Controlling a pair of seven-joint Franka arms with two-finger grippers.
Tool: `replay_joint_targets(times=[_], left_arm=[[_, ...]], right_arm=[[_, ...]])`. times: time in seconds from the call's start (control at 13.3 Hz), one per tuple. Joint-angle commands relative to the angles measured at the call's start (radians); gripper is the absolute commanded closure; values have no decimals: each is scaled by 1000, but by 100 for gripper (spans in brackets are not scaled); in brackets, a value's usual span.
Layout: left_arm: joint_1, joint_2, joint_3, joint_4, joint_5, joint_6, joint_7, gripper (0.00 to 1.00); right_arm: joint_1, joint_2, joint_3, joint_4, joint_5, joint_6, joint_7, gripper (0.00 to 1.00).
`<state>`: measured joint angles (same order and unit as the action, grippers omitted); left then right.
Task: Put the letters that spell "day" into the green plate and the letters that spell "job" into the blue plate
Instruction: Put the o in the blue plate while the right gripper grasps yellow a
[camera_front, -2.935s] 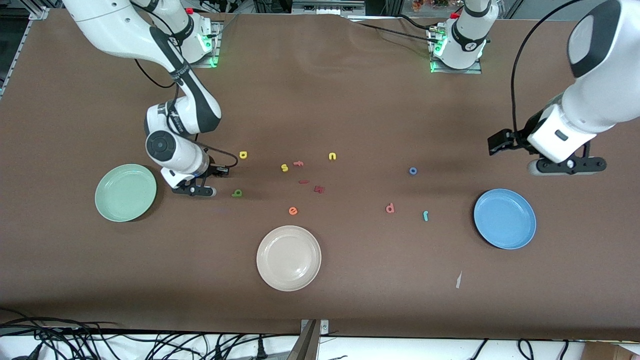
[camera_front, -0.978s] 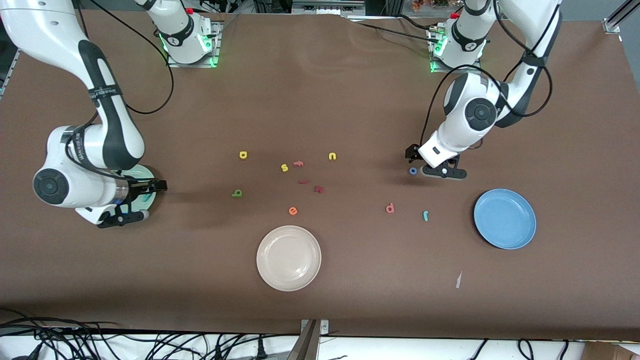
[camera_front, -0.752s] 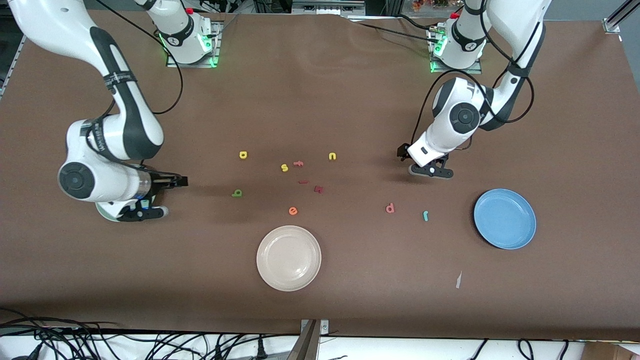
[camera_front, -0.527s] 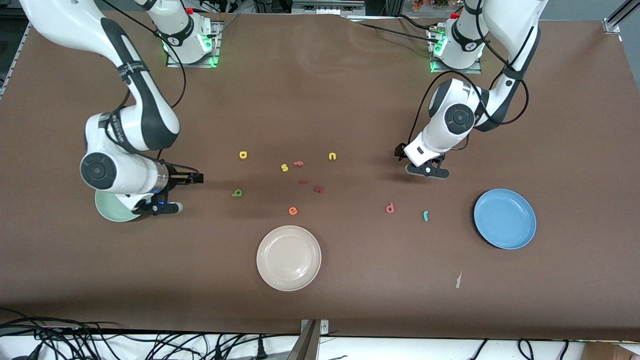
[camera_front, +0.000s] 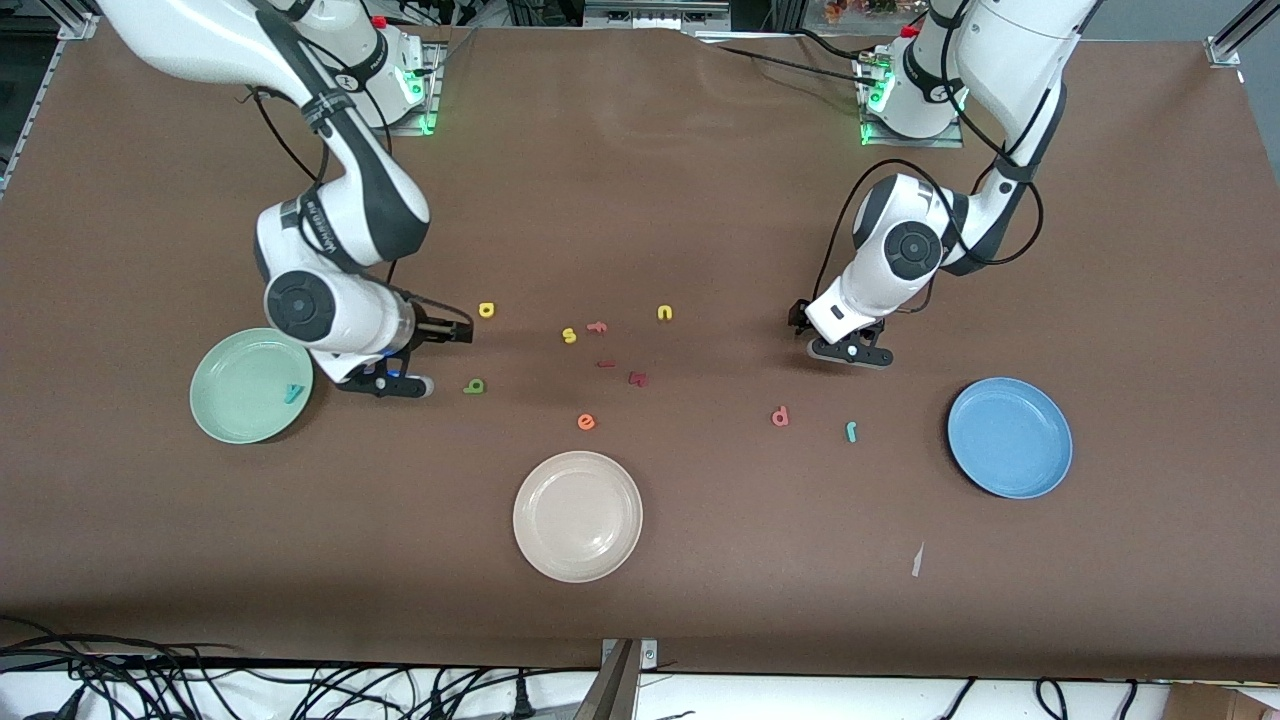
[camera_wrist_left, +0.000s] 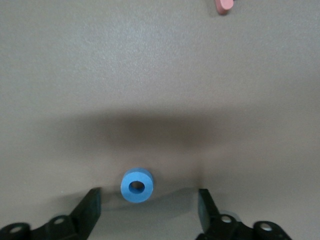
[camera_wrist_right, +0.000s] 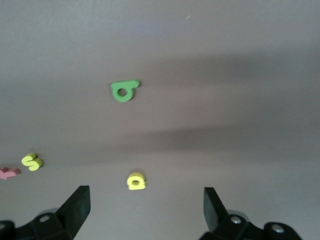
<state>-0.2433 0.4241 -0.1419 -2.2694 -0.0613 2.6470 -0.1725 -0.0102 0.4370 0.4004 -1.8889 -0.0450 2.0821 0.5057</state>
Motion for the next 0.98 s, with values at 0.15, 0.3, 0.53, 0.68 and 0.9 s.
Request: replay_joint_targets(times=[0.15,0.3,0.53,0.68,0.9], left_arm=[[-5,24,19,28,115,1,4,54],[-5,25,21,28,115,2,4,61],[-5,24,21,28,115,2,4,89],[-4,18,25,28,116,1,4,98],[44,-80,57,28,173,-22,40,98]], right_arm=[[-2,-90,37,-289,-16,323,79,0],[30,-92,38,-332,-19,370,88,0],[70,-69,32,-358,-99,434,122,0],[70,-48,31,-358,-209,435,122,0],[70,-40,29,-358,-230,441,125,0]])
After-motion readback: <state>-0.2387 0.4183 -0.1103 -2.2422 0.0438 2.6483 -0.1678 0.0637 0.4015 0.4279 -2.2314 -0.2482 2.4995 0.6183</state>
